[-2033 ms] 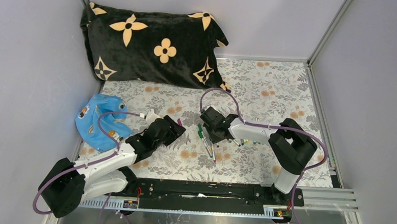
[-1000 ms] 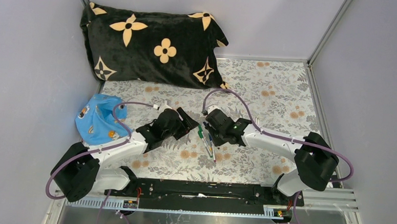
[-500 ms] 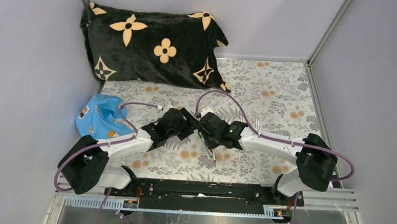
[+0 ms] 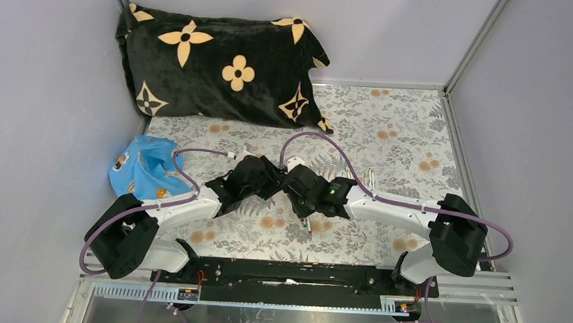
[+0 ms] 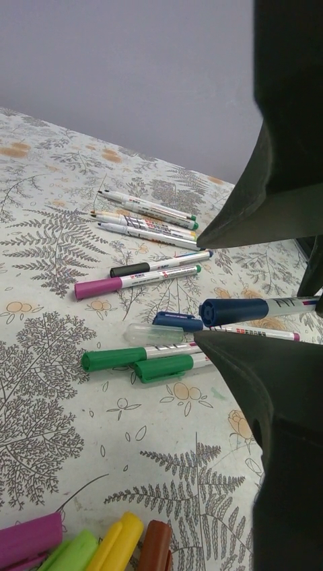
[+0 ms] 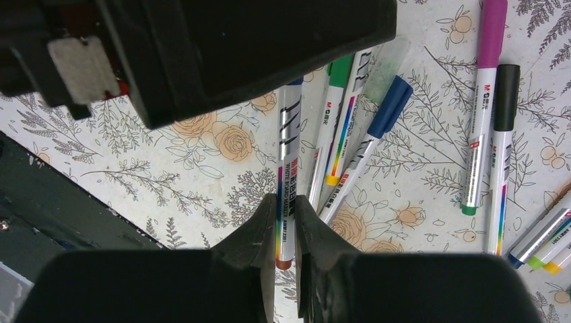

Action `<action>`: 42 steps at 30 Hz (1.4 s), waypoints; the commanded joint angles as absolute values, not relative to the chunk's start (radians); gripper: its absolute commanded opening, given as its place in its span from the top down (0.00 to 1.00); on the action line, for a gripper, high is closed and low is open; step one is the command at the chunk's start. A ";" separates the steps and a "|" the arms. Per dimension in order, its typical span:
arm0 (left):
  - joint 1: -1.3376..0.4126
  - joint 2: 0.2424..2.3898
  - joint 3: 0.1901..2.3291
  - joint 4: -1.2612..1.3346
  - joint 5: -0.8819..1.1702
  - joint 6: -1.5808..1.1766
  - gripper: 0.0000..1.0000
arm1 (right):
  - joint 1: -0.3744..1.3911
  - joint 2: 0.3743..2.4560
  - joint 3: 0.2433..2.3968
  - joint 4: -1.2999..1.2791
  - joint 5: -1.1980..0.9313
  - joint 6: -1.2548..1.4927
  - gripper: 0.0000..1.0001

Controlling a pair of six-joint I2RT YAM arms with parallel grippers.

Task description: Open the pen caps

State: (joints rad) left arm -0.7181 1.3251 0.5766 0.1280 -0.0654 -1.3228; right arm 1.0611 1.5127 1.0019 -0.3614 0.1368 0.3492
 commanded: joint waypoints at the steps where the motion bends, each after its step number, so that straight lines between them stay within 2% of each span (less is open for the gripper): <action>1: -0.722 1.330 0.591 0.193 -0.051 -1.331 0.47 | 1.073 1.487 1.052 -0.354 0.145 0.361 0.96; 6: -0.722 1.328 0.589 0.195 -0.051 -1.333 0.48 | 1.075 1.479 1.048 -0.353 0.148 0.365 0.96; 14: -0.722 1.326 0.573 0.209 -0.046 -1.337 0.58 | 1.078 1.471 1.032 -0.353 0.165 0.367 0.97; 18: -0.724 1.297 0.551 0.212 -0.053 -1.346 0.76 | 1.078 1.463 1.022 -0.343 0.169 0.367 0.97; 21: -0.724 1.269 0.536 0.210 -0.073 -1.351 1.00 | 1.078 1.469 1.023 -0.344 0.166 0.368 0.97; 28: -0.728 1.216 0.505 0.226 -0.117 -1.373 1.00 | 1.077 1.459 1.024 -0.354 0.176 0.368 0.95; 36: -0.734 1.223 0.535 0.242 -0.095 -1.365 1.00 | 1.077 1.453 1.051 -0.385 0.205 0.370 0.67; 42: -0.735 1.235 0.526 0.281 -0.077 -1.365 1.00 | 1.077 1.438 1.048 -0.393 0.227 0.369 0.62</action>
State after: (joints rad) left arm -0.7292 1.2366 0.5129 0.1944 -0.0887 -1.3556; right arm 1.0744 1.4815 1.0145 -0.3798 0.1844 0.3634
